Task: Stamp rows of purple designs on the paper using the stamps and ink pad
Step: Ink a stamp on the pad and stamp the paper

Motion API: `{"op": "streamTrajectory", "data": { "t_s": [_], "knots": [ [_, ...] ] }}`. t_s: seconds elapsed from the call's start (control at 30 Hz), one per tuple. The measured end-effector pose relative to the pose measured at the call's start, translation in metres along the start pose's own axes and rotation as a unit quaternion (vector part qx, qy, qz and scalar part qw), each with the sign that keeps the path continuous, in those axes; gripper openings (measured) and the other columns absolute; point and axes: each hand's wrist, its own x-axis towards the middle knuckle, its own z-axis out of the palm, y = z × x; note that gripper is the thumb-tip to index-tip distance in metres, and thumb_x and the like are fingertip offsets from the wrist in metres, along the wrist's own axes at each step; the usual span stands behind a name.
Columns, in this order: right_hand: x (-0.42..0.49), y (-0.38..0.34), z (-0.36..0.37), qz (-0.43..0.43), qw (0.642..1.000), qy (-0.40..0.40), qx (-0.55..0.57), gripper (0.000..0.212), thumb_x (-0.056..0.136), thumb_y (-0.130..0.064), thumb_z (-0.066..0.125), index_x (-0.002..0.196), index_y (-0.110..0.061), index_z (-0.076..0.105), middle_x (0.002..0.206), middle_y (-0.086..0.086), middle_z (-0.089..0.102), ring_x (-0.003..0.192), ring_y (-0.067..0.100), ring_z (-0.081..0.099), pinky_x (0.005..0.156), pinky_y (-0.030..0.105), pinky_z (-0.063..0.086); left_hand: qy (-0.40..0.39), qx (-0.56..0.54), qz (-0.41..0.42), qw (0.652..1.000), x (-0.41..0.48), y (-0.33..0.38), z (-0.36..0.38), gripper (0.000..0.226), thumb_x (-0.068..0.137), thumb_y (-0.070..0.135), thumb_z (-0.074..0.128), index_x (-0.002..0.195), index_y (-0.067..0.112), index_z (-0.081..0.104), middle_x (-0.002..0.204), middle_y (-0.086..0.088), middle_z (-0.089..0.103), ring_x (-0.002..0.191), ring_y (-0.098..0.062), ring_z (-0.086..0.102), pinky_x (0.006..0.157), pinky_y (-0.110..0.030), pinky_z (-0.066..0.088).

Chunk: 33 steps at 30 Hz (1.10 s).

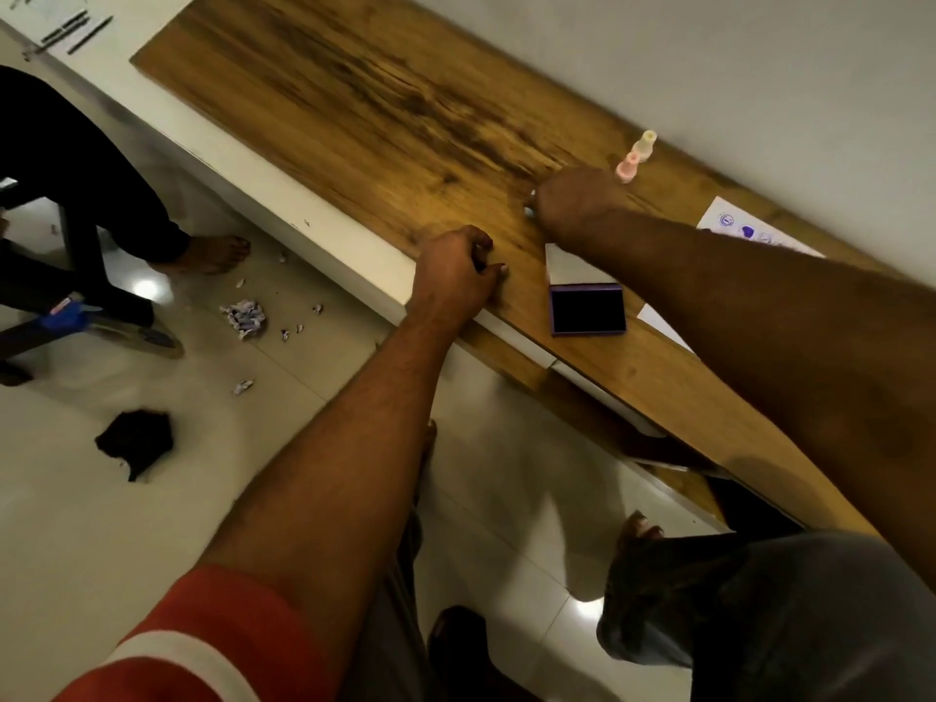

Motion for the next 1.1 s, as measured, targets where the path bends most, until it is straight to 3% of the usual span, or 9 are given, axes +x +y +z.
{"op": "streamTrajectory", "data": {
  "t_s": [0.1, 0.2, 0.37, 0.53, 0.67, 0.8, 0.97, 1.1],
  "knots": [
    [-0.002, -0.024, 0.007, -0.058, 0.998, -0.002, 0.006, 0.024, 0.103, -0.031, 0.051, 0.105, -0.014, 0.067, 0.097, 0.01, 0.066, 0.082, 0.025, 0.059, 0.072, 0.039, 0.052, 0.009, 0.002, -0.005, 1.0, -0.001, 0.003, 0.002, 0.046, 0.09, 0.04, 0.08, 0.131, 0.025, 0.065, 0.102, 0.008, 0.068, 0.092, -0.009, 0.066, 0.08, -0.029, 0.058],
    [-0.013, -0.036, 0.013, -0.093, 0.996, 0.0, -0.009, 0.02, 0.104, -0.029, 0.051, 0.111, -0.017, 0.064, 0.101, 0.009, 0.068, 0.088, 0.028, 0.065, 0.075, 0.04, 0.054, 0.035, 0.001, 0.005, 0.999, -0.002, 0.005, 0.003, 0.043, 0.092, 0.039, 0.076, 0.132, 0.024, 0.066, 0.111, 0.003, 0.073, 0.093, -0.012, 0.065, 0.081, -0.033, 0.057],
    [-0.024, -0.041, 0.027, -0.113, 0.993, 0.02, -0.005, 0.026, 0.106, -0.03, 0.045, 0.125, -0.015, 0.056, 0.102, 0.009, 0.066, 0.089, 0.029, 0.065, 0.065, 0.039, 0.041, 0.031, -0.004, 0.008, 0.999, -0.004, 0.005, 0.002, 0.032, 0.094, 0.029, 0.074, 0.124, 0.021, 0.071, 0.111, 0.002, 0.074, 0.095, -0.014, 0.067, 0.086, -0.035, 0.058],
    [-0.025, -0.038, 0.025, -0.119, 0.992, 0.027, -0.008, 0.03, 0.108, -0.036, 0.039, 0.11, -0.016, 0.062, 0.084, 0.003, 0.052, 0.075, 0.022, 0.052, 0.066, 0.038, 0.046, 0.027, 0.016, 0.008, 0.999, -0.003, 0.007, 0.003, 0.031, 0.095, 0.026, 0.073, 0.125, 0.02, 0.07, 0.116, -0.001, 0.074, 0.101, -0.018, 0.069, 0.088, -0.036, 0.058],
    [-0.022, -0.036, 0.02, -0.143, 0.99, -0.002, 0.002, 0.031, 0.109, -0.035, 0.039, 0.112, -0.014, 0.061, 0.095, 0.007, 0.062, 0.082, 0.024, 0.057, 0.073, 0.04, 0.051, 0.017, 0.061, 0.034, 0.997, 0.0, 0.004, 0.007, 0.029, 0.099, 0.027, 0.069, 0.127, 0.019, 0.067, 0.12, -0.003, 0.07, 0.106, -0.02, 0.066, 0.087, -0.034, 0.054],
    [-0.016, -0.022, 0.014, -0.199, 0.979, -0.011, 0.037, 0.039, 0.108, -0.044, 0.037, 0.111, -0.014, 0.063, 0.091, 0.004, 0.056, 0.08, 0.021, 0.051, 0.073, 0.035, 0.038, 0.031, 0.099, 0.065, 0.993, -0.002, 0.002, 0.012, 0.03, 0.099, 0.028, 0.069, 0.128, 0.02, 0.065, 0.124, -0.004, 0.065, 0.11, -0.021, 0.061, 0.085, -0.028, 0.041],
    [-0.013, -0.016, 0.016, -0.215, 0.975, -0.02, 0.046, 0.039, 0.108, -0.047, 0.035, 0.108, -0.019, 0.063, 0.102, 0.007, 0.066, 0.092, 0.025, 0.062, 0.088, 0.042, 0.052, 0.034, 0.093, 0.075, 0.992, 0.0, 0.0, 0.013, 0.03, 0.1, 0.03, 0.067, 0.128, 0.021, 0.065, 0.124, -0.002, 0.064, 0.112, -0.02, 0.059, 0.085, -0.027, 0.039],
    [-0.014, -0.01, 0.022, -0.217, 0.974, -0.003, 0.07, 0.036, 0.107, -0.049, 0.03, 0.092, -0.026, 0.054, 0.087, 0.002, 0.059, 0.079, 0.021, 0.055, 0.074, 0.035, 0.041, 0.03, 0.087, 0.074, 0.993, 0.0, 0.0, 0.014, 0.03, 0.1, 0.033, 0.067, 0.128, 0.022, 0.064, 0.125, -0.001, 0.064, 0.111, -0.018, 0.057, 0.086, -0.028, 0.04]
  ]
}}
